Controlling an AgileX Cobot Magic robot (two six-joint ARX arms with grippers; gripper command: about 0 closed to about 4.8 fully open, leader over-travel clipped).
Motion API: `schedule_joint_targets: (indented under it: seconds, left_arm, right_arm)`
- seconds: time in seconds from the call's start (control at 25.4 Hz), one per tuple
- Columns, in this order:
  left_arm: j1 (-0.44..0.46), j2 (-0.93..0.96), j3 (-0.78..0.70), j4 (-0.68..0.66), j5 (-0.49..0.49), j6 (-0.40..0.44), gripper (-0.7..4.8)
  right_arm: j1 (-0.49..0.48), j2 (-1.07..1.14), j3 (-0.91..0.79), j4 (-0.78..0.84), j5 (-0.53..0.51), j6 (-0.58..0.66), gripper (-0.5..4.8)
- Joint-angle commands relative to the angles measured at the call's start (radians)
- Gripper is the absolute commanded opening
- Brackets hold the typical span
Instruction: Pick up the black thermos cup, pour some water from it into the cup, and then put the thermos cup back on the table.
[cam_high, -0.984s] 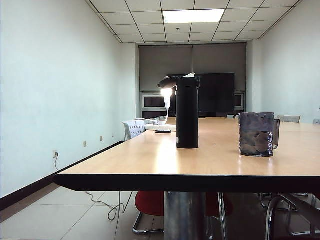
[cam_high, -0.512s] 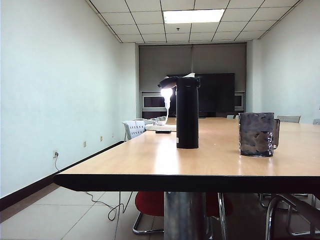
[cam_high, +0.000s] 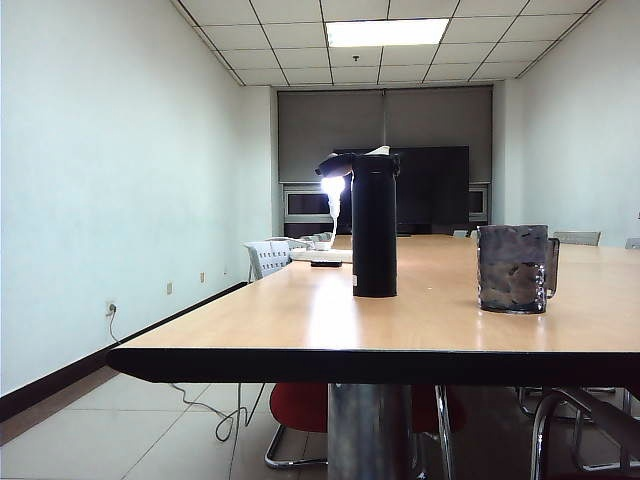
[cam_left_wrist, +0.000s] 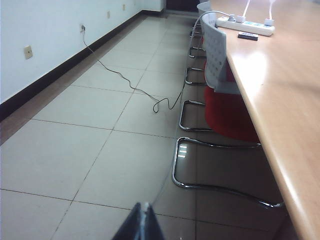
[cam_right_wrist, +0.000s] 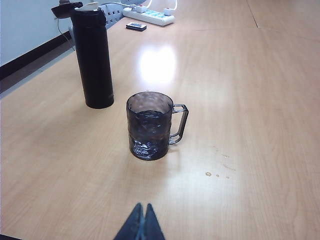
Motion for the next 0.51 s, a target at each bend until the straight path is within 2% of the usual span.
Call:
schedule_joint_targets:
  seconds: [0.04, 0.16, 0.35, 0.51]
  left_arm:
    - [-0.002, 0.000, -0.001, -0.001, -0.032, 0.005, -0.06]
    - [-0.028, 0.000, -0.001, -0.023, -0.043, 0.005, -0.05]
    - [-0.121, 0.000, -0.001, -0.042, -0.083, 0.005, -0.06]
    - [-0.130, 0.000, -0.001, -0.042, -0.078, 0.005, -0.05]
  right_arm:
    - [0.000, -0.002, 0.003, 0.011, 0.000, -0.002, -0.01]
    - [-0.001, -0.002, 0.003, 0.011, 0.000, -0.002, -0.01]
    - [-0.001, -0.003, 0.003, 0.011, 0.000, -0.002, -0.01]
    - [-0.001, -0.003, 0.003, 0.011, 0.000, -0.002, -0.01]
